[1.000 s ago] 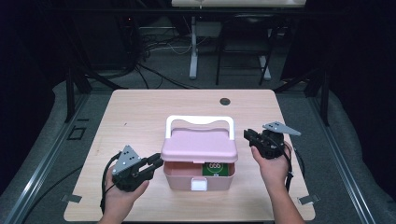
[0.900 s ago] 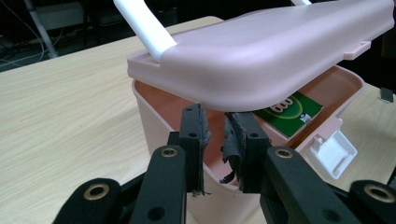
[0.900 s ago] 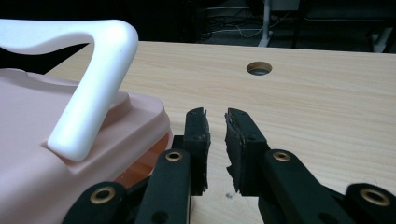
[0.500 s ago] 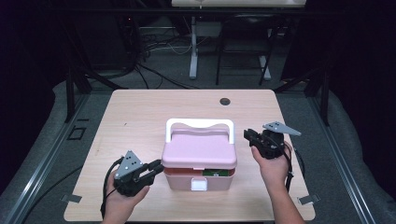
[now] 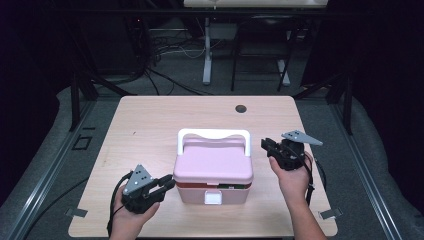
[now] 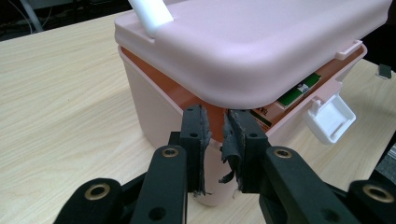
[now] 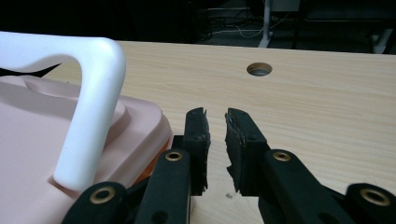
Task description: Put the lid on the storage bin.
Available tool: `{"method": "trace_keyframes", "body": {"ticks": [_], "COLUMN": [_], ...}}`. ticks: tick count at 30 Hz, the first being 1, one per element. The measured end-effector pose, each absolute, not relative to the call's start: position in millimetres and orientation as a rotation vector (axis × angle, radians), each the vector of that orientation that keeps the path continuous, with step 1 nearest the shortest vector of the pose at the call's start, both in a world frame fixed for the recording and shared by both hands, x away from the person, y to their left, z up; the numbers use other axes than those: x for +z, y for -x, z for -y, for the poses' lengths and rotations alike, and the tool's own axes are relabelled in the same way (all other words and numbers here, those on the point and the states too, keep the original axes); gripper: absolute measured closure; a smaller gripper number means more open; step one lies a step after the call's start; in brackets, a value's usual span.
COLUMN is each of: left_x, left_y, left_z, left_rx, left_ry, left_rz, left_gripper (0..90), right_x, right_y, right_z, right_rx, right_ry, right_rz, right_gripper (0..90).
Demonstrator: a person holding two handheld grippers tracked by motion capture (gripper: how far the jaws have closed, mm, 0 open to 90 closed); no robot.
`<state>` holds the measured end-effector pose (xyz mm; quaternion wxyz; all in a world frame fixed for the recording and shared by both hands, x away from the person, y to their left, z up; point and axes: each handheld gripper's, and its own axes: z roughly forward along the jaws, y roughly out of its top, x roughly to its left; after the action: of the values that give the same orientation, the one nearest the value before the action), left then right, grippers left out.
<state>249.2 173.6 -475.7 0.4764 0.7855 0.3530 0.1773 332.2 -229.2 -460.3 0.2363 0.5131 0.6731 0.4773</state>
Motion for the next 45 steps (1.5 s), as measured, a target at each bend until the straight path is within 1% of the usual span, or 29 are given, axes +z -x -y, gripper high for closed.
{"method": "trace_keyframes", "body": {"ticks": [11,20,28,37,45], "left_x": [-480.7,-482.2,-483.7,-484.7,-493.4], "left_y": [-247.5,-250.7,-255.5,-262.4,-270.5], "left_z": [-177.5,-184.2,-192.6,-206.8,-216.8], "left_rx": [0.425,0.443,0.465,0.486,0.479], "left_ry": [-1.94,-1.918,-1.882,-1.848,-1.825], "left_rz": [-0.881,-0.9,-0.937,-0.988,-1.032], "left_gripper": [76.8,76.5,71.2,69.9,69.2], "right_x": [-459.6,-459.7,-458.9,-458.5,-457.8], "right_y": [-331.6,-332.1,-331.5,-331.5,-331.0], "right_z": [230.1,230.8,230.7,232.7,233.4], "right_rx": [1.305,1.312,1.313,1.324,1.335], "right_ry": [-1.404,-1.404,-1.401,-1.407,-1.403], "right_rz": [-1.845,-1.838,-1.847,-1.845,-1.839], "right_gripper": [78.2,77.9,75.9,75.4,75.0]}}
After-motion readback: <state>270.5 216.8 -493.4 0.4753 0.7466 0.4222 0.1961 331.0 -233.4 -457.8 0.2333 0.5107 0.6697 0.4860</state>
